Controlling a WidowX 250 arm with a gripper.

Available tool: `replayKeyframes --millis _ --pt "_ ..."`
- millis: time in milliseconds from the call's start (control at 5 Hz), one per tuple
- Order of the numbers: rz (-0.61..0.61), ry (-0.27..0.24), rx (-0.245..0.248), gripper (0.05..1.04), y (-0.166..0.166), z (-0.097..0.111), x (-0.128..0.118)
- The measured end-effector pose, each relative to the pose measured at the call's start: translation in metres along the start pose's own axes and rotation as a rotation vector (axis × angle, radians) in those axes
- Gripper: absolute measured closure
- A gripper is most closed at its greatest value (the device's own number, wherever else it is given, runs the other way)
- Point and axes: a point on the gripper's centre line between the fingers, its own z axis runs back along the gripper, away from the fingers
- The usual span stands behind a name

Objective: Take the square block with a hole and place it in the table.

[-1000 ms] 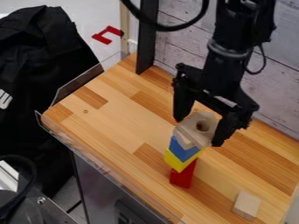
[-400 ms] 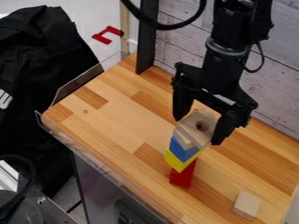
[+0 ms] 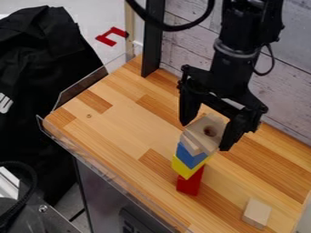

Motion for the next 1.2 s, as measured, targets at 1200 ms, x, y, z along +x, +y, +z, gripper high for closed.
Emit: replayKeyframes --millis 1200 --pt "0.03 0.02 0.011 0.314 0.001 0.004 -0.001"
